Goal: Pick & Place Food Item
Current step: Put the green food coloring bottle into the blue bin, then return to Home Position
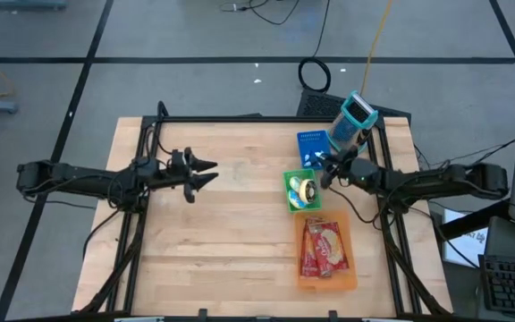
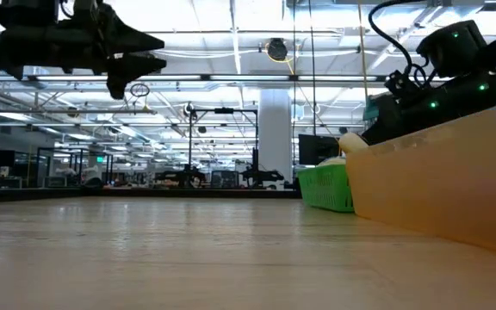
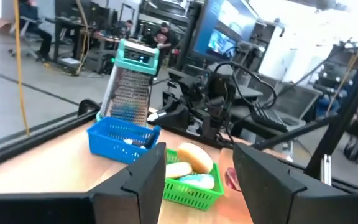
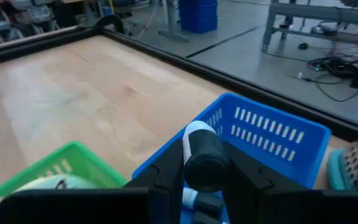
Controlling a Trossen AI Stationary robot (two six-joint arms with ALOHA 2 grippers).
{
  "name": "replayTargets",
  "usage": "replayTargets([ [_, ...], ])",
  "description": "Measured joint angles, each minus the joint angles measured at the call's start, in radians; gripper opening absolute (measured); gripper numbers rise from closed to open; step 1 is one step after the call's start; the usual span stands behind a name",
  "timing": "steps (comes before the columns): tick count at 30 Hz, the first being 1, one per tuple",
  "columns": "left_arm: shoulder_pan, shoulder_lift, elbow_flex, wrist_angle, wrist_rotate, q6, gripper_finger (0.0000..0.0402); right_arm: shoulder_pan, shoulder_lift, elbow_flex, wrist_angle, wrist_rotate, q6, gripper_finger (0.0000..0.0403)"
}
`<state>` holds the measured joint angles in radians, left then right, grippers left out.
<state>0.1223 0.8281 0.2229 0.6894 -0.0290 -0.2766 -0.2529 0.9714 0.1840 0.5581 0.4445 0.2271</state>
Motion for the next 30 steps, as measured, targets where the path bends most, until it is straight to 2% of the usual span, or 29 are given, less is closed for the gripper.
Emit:
replayTargets([
  [4, 0.000, -0.005, -0.012, -0.009, -0.007, -0.056, 0.0187, -0.029, 0.000, -0.004, 0.010, 0.000, -0.001, 0.0092],
  [16, 0.000, -0.004, -0.012, -0.012, -0.007, -0.060, 0.0186, -0.084, 0.000, -0.004, 0.082, -0.001, 0.038, 0.0164],
  [22, 0.000, -0.004, -0.012, -0.005, -0.007, -0.097, 0.0187, -0.079, -0.001, -0.004, 0.246, -0.004, 0.045, 0.0173],
  [30, 0.000, -0.004, -0.012, -0.006, -0.007, -0.096, 0.0187, -0.068, -0.007, -0.004, 0.216, -0.005, 0.085, 0.0170],
])
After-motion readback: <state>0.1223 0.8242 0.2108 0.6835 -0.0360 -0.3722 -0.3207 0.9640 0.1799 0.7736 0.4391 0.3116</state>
